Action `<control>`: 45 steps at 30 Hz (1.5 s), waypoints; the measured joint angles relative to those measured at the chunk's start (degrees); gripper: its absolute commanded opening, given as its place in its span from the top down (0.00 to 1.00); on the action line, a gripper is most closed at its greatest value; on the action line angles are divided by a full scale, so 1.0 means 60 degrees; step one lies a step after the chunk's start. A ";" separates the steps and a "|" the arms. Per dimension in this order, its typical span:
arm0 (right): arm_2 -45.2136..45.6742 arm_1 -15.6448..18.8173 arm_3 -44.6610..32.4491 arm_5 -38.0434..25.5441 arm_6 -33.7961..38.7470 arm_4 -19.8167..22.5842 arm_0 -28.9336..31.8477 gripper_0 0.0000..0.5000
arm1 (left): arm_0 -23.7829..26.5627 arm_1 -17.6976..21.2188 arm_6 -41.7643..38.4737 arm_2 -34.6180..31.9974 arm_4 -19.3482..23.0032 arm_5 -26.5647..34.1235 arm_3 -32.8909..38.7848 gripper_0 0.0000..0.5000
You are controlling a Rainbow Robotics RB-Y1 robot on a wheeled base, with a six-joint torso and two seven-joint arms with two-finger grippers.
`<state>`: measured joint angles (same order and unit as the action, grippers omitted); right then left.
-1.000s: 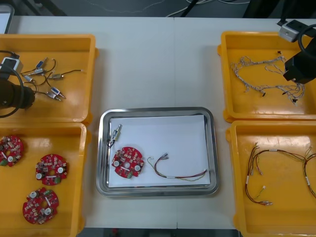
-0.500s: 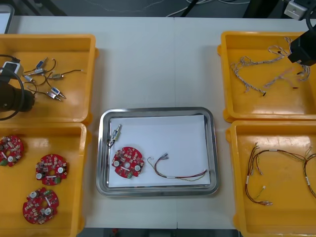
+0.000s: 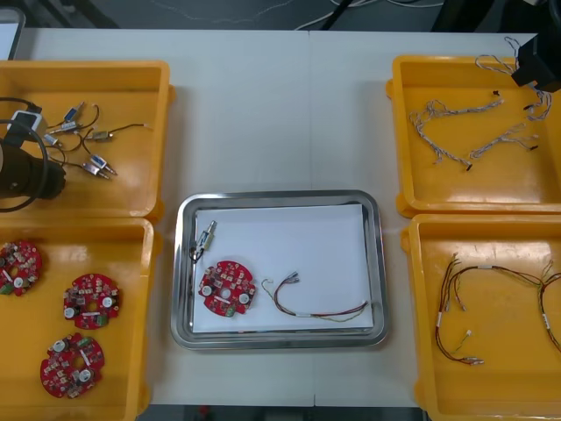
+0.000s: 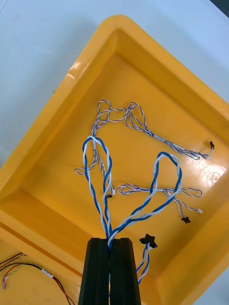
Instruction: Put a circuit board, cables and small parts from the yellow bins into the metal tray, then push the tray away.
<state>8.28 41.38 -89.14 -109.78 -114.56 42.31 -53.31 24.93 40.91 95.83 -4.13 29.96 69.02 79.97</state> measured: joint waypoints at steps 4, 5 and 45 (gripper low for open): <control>0.0000 0.0000 0.0000 0.0000 0.0028 0.0183 -0.0004 1.00 | 0.0122 0.0000 0.0000 0.0000 0.0020 0.0065 -0.0061 0.00; 0.0000 0.0000 0.0000 -0.0001 0.0032 0.0228 -0.0005 1.00 | 0.0144 0.0000 0.0000 0.0000 0.0034 0.0119 -0.0063 0.00; -0.0730 0.0008 -0.3432 -0.0006 0.6514 0.1884 0.1729 1.00 | 0.0548 0.0000 0.0000 -0.0001 0.0274 0.0511 -0.0488 0.00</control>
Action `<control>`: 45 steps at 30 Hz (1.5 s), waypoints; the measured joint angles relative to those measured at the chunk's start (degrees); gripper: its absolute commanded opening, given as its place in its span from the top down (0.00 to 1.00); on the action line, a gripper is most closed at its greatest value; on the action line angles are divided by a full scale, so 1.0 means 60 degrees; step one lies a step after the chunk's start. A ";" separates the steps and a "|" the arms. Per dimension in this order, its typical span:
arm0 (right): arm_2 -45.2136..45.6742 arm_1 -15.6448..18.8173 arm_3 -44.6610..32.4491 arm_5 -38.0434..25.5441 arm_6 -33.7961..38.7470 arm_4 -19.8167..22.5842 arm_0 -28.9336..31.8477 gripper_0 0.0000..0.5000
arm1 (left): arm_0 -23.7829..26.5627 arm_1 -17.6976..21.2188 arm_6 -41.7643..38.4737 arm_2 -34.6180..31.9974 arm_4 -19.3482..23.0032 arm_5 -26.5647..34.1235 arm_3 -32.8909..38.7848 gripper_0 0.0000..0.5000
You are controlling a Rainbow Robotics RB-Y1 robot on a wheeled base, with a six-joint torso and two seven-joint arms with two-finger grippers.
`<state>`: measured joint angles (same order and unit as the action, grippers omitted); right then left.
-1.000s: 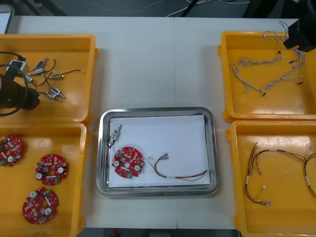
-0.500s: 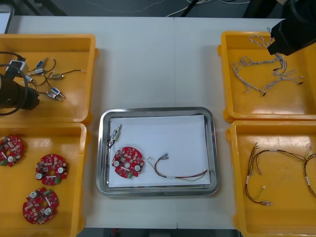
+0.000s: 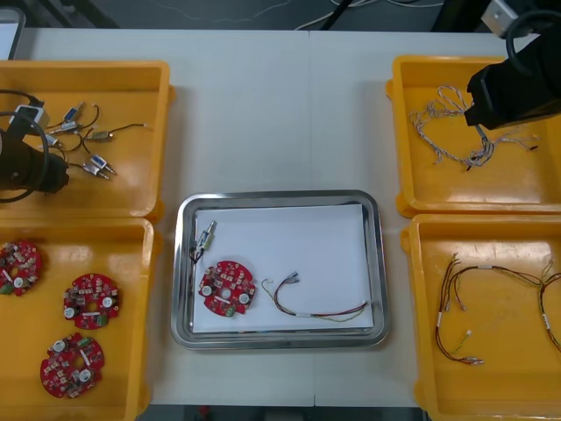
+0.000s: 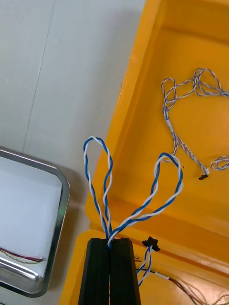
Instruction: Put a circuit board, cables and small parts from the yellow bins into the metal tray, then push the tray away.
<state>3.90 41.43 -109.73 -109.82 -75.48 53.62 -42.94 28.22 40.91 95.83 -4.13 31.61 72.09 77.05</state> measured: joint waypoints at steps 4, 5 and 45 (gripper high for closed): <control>0.0000 0.0009 -0.0587 0.0000 0.0348 0.0058 0.0436 1.00 | 0.0001 0.0000 0.0000 0.0001 -0.0083 -0.0009 -0.0086 0.00; 0.0000 0.0014 -0.0712 0.0000 0.0502 0.0086 0.0542 1.00 | 0.0002 0.0000 0.0000 0.0001 -0.0084 -0.0017 -0.0122 0.01; -0.3249 0.0319 -0.2164 0.0001 0.2131 -0.0239 0.1242 1.00 | 0.0032 0.0000 -0.0001 -0.0436 0.0451 0.2037 0.1041 1.00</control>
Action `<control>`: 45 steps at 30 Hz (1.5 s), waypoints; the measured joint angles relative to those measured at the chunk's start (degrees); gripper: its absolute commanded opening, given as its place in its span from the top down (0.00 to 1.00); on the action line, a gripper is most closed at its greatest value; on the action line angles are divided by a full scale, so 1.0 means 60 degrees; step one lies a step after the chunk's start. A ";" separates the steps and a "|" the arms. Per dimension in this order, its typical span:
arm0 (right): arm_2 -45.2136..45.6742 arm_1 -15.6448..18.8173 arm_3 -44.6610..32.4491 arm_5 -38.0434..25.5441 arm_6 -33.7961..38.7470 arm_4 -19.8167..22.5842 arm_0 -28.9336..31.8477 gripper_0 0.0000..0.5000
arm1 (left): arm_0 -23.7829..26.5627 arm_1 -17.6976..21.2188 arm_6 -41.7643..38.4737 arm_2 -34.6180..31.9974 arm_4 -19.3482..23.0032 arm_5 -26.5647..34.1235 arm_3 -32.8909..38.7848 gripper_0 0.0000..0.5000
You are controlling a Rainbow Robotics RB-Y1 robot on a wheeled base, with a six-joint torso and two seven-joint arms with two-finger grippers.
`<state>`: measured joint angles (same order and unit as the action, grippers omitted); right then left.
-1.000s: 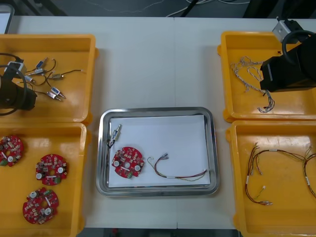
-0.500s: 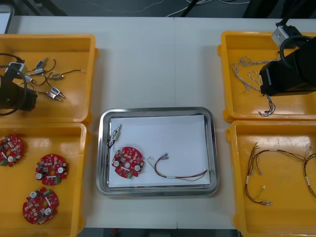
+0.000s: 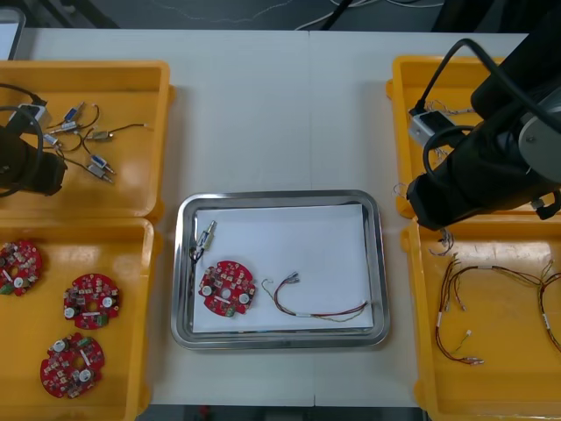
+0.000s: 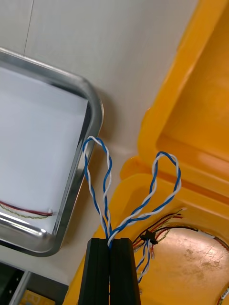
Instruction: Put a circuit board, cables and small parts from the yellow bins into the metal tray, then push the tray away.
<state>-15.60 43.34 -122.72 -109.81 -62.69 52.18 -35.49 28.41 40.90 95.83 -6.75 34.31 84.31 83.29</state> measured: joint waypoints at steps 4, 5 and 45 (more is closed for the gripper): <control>-0.0713 -0.0015 -0.0248 0.0043 0.0000 -0.0262 0.0000 1.00 | 0.0000 0.0000 0.0000 -0.0245 0.0072 0.0514 0.0436 1.00; -0.0874 -0.0020 -0.0332 0.0092 0.0000 -0.0372 0.0001 1.00 | 0.0000 0.0000 0.0000 -0.0288 0.0088 0.0634 0.0525 1.00; -0.5142 -0.1463 0.1810 0.4315 -0.3040 -0.2606 -0.1144 1.00 | -0.0037 0.0000 -0.0054 -0.0575 0.0876 0.2710 0.2386 1.00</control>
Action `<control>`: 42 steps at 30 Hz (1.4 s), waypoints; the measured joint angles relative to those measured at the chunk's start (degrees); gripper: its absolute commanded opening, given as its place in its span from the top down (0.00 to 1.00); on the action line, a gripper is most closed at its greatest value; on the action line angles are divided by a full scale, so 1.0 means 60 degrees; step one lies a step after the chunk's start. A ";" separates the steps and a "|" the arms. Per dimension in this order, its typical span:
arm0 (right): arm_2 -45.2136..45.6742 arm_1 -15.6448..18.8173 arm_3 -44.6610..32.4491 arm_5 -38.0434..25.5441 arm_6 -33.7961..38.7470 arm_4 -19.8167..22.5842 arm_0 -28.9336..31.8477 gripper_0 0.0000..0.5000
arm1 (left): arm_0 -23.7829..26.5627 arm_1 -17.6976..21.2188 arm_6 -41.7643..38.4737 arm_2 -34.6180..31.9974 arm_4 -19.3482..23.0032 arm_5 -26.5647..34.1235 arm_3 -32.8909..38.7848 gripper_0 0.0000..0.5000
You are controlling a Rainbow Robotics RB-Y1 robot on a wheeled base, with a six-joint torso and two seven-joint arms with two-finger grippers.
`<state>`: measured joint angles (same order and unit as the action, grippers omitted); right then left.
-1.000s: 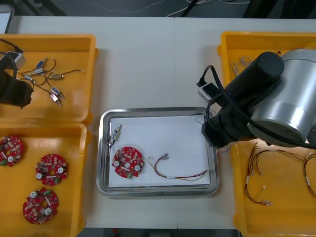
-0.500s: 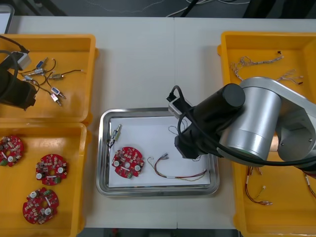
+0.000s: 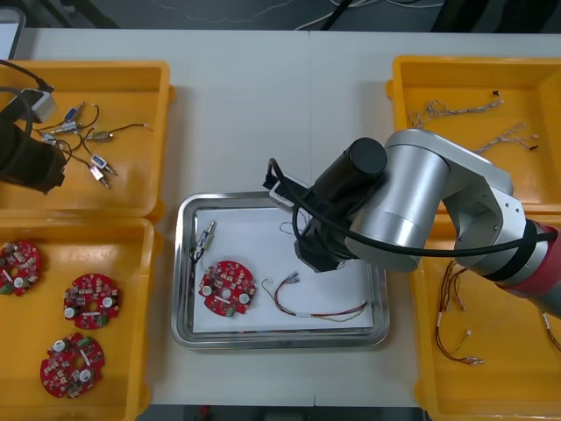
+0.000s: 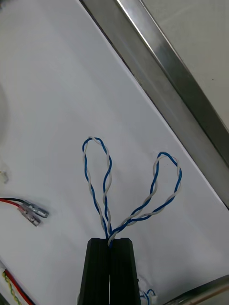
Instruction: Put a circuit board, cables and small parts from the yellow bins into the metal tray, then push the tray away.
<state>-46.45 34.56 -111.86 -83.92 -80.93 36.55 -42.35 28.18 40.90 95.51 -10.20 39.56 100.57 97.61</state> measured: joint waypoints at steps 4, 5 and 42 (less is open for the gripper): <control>0.0000 -0.0001 0.0455 0.0354 -0.1211 -0.0103 0.0000 1.00 | -0.0018 0.0000 -0.0007 0.0000 0.0053 0.0002 0.0123 1.00; 0.0000 -0.0002 0.0573 0.0450 -0.1436 -0.0135 -0.0001 1.00 | -0.0018 0.0000 -0.0008 0.0000 0.0079 0.0008 0.0144 1.00; 0.1482 -0.0431 0.1135 -0.0899 -0.2602 0.0248 -0.0032 0.01 | -0.0582 0.0000 -0.1359 0.0002 0.0575 0.1017 0.2100 1.00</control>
<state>-37.56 31.97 -105.05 -89.32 -96.54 38.03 -42.54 24.69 40.90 87.35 -10.19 43.01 106.67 110.21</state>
